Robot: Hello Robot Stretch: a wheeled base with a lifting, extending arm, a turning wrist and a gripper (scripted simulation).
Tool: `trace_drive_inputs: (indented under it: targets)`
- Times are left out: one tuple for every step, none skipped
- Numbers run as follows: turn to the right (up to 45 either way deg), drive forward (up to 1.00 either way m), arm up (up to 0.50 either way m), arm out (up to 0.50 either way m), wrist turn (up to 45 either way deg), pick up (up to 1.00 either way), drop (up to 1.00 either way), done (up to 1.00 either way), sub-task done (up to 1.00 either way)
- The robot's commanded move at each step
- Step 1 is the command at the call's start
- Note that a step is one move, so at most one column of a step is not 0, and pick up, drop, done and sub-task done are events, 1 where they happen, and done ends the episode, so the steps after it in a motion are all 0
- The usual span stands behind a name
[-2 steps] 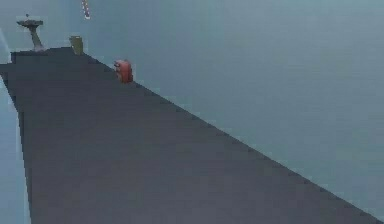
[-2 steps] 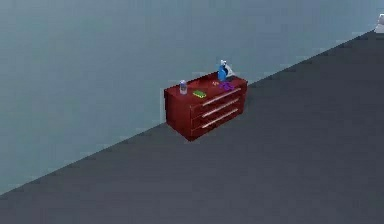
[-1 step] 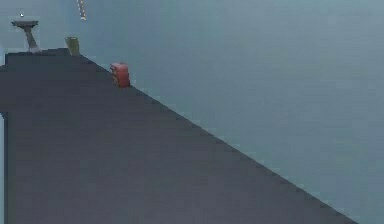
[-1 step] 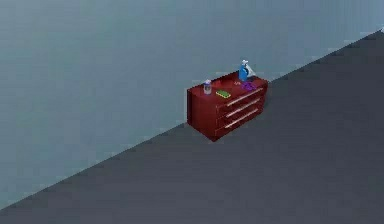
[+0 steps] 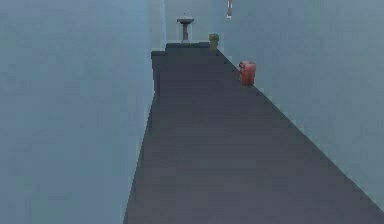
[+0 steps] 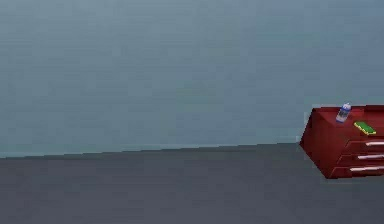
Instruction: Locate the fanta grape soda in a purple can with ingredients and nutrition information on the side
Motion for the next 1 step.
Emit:
trace_drive_inputs:
  targets:
    - [0.0, 1.0, 0.0, 0.0, 0.0, 0.0, 0.0, 0.0, 0.0]
